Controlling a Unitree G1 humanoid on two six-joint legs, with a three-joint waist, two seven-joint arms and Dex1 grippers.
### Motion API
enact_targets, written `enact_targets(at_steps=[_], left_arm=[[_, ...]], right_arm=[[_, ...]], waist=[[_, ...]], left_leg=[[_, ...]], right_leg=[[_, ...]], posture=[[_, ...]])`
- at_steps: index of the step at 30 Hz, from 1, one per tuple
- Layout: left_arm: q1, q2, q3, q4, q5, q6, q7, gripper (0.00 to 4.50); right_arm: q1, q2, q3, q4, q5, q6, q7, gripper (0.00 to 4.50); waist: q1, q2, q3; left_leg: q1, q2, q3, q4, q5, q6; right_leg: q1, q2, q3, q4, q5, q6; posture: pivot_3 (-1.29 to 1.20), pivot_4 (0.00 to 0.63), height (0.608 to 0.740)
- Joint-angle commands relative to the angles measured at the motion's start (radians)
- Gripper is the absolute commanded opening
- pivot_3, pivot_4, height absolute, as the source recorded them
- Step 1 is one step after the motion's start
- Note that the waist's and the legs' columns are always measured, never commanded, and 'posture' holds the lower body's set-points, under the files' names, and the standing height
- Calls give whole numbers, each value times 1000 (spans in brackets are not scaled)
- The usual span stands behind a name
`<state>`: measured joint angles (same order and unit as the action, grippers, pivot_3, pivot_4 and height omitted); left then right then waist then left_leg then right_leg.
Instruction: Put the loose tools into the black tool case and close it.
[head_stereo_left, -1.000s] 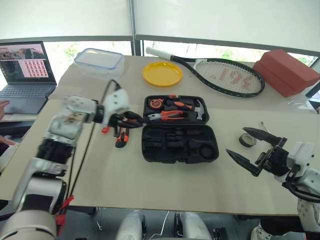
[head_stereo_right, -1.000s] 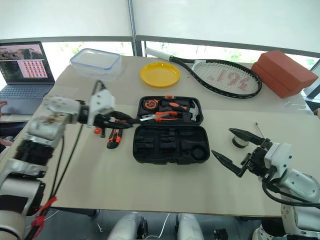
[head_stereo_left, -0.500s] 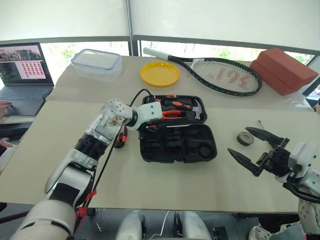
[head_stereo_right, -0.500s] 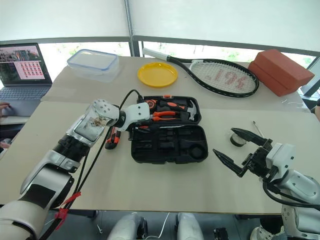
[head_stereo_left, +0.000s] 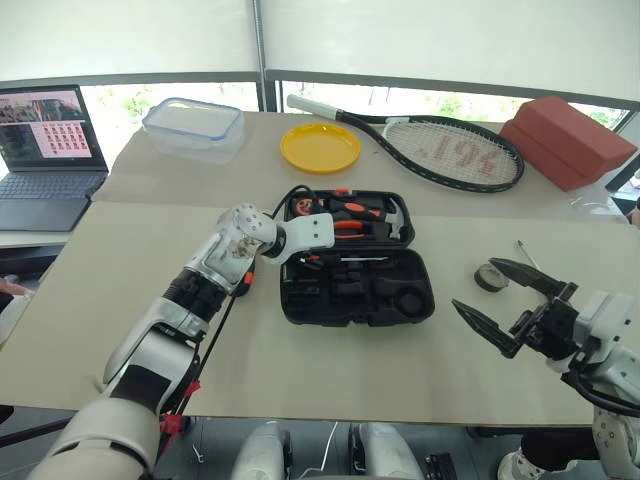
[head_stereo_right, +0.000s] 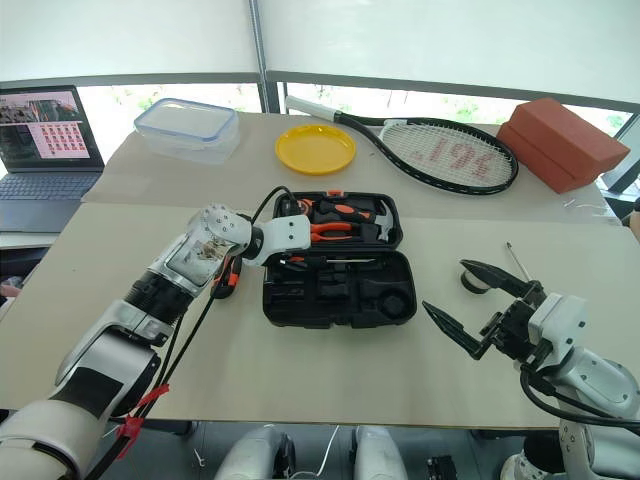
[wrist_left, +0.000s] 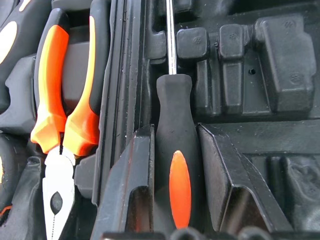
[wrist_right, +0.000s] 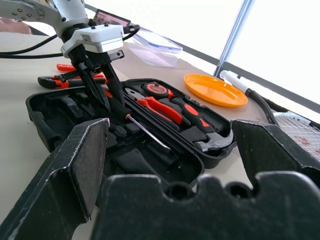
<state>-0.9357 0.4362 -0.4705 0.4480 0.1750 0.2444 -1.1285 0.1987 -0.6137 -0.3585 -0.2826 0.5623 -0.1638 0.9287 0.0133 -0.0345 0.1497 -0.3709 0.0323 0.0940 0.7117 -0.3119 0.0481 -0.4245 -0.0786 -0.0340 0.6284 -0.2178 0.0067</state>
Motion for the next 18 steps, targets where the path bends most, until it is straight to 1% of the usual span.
enact_targets(at_steps=[1, 2, 3, 5, 6, 9, 14, 15, 17, 18], left_arm=[[-11, 3, -5, -15, 3, 18, -46, 1379], [-12, -9, 15, -19, -14, 8, -34, 1830], [-13, -19, 31, -21, -24, -1, -23, 2003], [-30, -43, 73, -28, -62, -11, -10, 2744], [-39, -56, 97, -41, -90, -1, -12, 3022], [-50, -87, 150, -67, -151, 30, -12, 3022], [-23, -102, 208, -68, -202, 25, 10, 3022], [-9, -100, 214, -63, -213, 28, 6, 2774], [37, -124, 267, -10, -259, 23, 42, 2298], [48, -132, 283, 5, -271, 21, 52, 1934]], right_arm=[[3, 3, -12, -42, 0, 7, -17, 4500], [4, 3, -12, -45, 0, 8, -21, 4500], [5, 3, -12, -48, 1, 9, -23, 4500], [7, 2, -11, -52, 2, 11, -27, 4500], [10, 1, -11, -55, 4, 13, -27, 4500], [14, -1, -10, -64, 8, 21, -24, 4500], [22, 3, -12, -79, 11, 36, -29, 4500], [24, 5, -13, -80, 9, 36, -32, 4500], [30, 17, -19, -79, 2, 32, -48, 4500], [31, 20, -20, -79, 0, 31, -52, 4500]], waist=[[-1, 0, 0], [-1, 0, 0], [-1, 0, 0], [0, 0, 0], [2, 0, 0], [3, 0, 0], [-1, 0, 0], [-2, 0, 0], [-4, 1, -1], [-3, 1, -1]], left_leg=[[0, 0, 0, 0, 0, 0], [0, 0, 0, 0, 0, 0], [0, 0, 0, 0, 0, 0], [0, 0, 0, 0, 0, 0], [0, 0, 0, 0, 0, 0], [-1, 0, 0, 1, 0, 1], [0, 0, 0, 1, 0, 1], [0, 0, 0, 1, 0, 1], [1, 0, 0, 1, 0, 1], [2, 1, 0, 1, 0, 1]], right_leg=[[0, 0, 0, 0, 0, 0], [0, 0, 0, 0, 0, 0], [0, 0, 0, 0, 0, 0], [0, 0, 0, 0, 0, 0], [0, 0, 0, 0, 0, 0], [0, -1, 0, 0, 0, 0], [0, -1, 0, 0, 0, 0], [0, 0, 0, 0, 0, 0], [0, 0, 0, 1, 0, 0], [1, 0, 1, 1, 0, 0]], posture=[[0, 150, 740], [0, 150, 740], [0, 150, 740], [0, 150, 740], [0, 150, 740], [0, 150, 740], [0, 150, 740], [0, 150, 740], [0, 150, 740], [0, 150, 740]])
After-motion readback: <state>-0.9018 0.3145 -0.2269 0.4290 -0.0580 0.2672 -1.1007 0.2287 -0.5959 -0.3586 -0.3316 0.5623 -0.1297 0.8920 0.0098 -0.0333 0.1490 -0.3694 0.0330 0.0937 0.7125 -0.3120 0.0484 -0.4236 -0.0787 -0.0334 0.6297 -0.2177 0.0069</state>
